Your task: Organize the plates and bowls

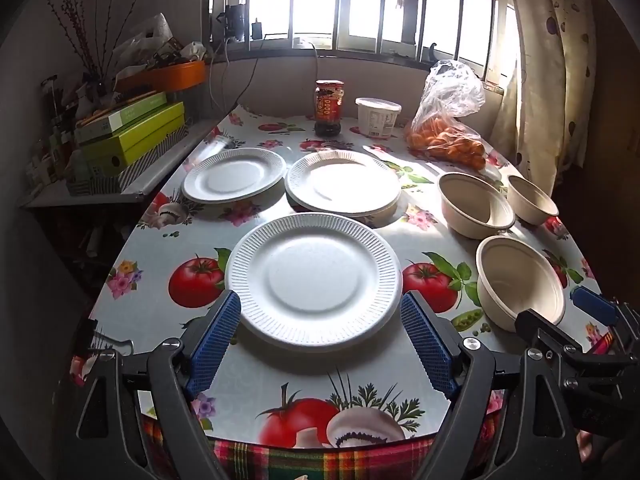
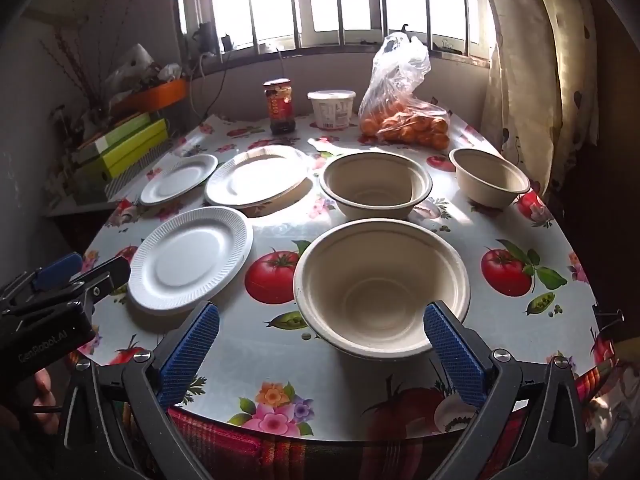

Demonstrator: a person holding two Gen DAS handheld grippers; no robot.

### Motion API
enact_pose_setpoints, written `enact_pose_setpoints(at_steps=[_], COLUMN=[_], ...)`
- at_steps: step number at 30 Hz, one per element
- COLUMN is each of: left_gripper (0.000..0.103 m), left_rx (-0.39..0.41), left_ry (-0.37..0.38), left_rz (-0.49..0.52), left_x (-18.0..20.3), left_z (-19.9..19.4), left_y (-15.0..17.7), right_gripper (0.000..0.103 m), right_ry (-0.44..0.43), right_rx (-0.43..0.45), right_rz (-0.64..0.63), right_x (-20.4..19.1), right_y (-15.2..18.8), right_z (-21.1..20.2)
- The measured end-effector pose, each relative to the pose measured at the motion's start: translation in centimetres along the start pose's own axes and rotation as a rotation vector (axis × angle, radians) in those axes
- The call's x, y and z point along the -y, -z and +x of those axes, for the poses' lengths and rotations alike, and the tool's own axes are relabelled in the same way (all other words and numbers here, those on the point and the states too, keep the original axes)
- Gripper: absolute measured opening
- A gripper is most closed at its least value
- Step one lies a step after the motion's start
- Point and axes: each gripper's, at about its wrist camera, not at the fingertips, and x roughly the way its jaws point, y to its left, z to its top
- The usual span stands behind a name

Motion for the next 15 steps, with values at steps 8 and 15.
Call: enact_pose_setpoints(at_steps=[8, 15], left_gripper=[0.083, 0.083], left_rx=[0.001, -0.042], left_ry=[0.012, 0.073], left_rz=[0.064, 0.08], left_x=[0.2, 0.9], left_z=[2.2, 4.2], left_y=[-2.7, -5.9], right_gripper=[0.103, 0.103], right_ry=[0.052, 0.097], right_rx=[0.006, -0.02], right_rz=[0.052, 0.134], right_x=[0.7, 1.7], right_y=[-2.1, -3.9], right_z=[1.2, 1.6])
